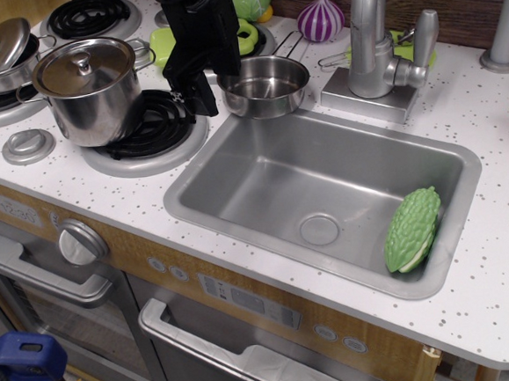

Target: Put pan in sink

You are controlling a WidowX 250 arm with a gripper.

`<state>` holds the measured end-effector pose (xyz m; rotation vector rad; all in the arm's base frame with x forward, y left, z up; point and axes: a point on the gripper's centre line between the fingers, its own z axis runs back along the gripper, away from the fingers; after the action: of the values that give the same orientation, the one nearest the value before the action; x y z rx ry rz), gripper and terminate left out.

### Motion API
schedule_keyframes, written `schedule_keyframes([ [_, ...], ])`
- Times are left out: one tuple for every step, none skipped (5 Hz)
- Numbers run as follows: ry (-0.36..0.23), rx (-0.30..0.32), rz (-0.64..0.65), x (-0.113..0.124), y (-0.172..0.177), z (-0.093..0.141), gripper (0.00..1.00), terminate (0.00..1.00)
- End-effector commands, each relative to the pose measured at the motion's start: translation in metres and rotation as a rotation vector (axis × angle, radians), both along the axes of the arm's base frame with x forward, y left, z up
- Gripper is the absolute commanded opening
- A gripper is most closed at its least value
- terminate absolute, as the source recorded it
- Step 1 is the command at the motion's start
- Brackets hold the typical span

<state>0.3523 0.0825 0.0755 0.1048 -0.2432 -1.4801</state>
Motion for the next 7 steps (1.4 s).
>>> schedule_keyframes([
  [0.000,0.000,0.000,0.000,0.000,0.000,1.00,0.00],
  [-0.009,0.004,0.082,0.022,-0.008,0.001,1.00,0.00],
  [-0.036,-0.003,0.144,0.037,-0.006,-0.003,1.00,0.00],
  [-0.083,-0.016,0.182,0.050,0.001,-0.010,1.00,0.00],
  [-0.106,-0.018,0.174,0.058,0.006,-0.018,1.00,0.00],
  [-0.112,-0.063,0.167,0.061,0.009,-0.028,1.00,0.00],
  [-0.127,-0.093,0.172,0.067,0.012,-0.041,1.00,0.00],
])
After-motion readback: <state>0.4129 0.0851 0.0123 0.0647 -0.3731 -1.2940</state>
